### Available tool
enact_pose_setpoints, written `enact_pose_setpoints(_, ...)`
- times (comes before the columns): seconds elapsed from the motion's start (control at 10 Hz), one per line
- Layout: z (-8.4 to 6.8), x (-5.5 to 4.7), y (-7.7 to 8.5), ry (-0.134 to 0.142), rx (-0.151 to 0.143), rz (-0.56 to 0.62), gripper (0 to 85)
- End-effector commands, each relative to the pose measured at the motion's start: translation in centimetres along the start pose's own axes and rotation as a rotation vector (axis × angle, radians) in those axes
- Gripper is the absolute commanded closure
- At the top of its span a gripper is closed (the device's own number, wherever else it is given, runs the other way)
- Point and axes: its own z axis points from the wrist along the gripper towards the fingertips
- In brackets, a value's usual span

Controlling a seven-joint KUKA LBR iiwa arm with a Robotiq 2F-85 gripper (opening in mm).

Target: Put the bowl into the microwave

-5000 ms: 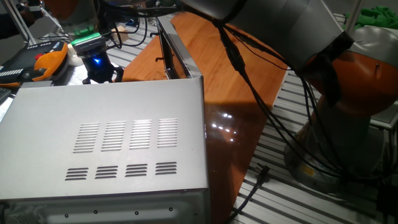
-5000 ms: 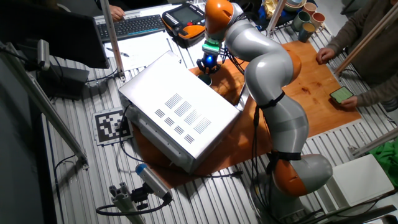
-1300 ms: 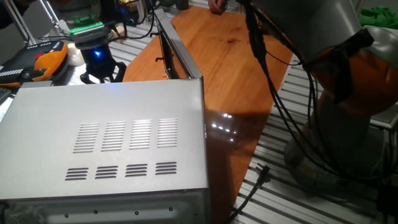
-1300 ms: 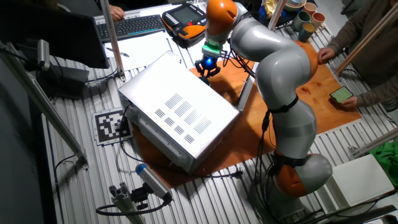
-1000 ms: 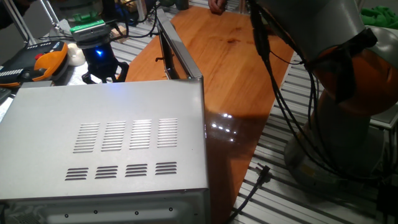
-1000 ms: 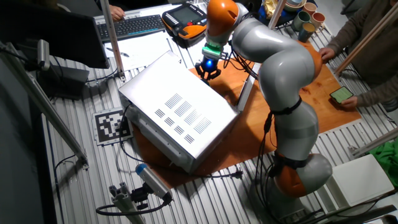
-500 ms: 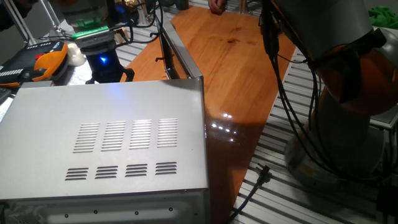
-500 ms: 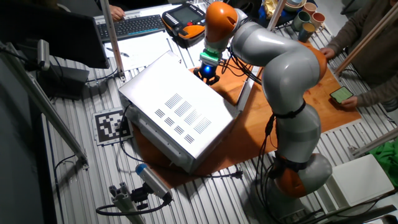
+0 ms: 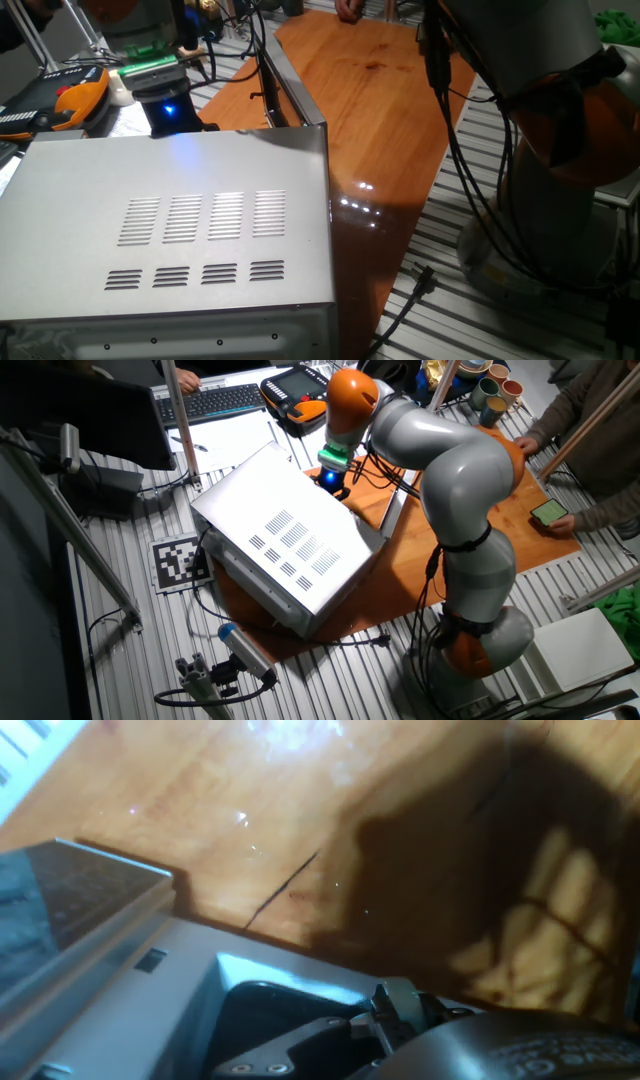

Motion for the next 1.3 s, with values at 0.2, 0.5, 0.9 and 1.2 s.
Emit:
enact_pose_setpoints(0.2, 0.4, 0.9, 0.2, 0.002, 0.002, 0.009, 85.0)
enact_pose_setpoints(0.5, 1.1, 1.8, 0.5, -0.001, -0.001, 0.021, 85.0)
enact_pose_setpoints(0.9, 1.6, 2.1, 0.6, -0.003, -0.005, 0.029, 85.0)
enact_pose_setpoints(1.2, 1.7, 1.9, 0.8, -0.009, -0.004, 0.030, 85.0)
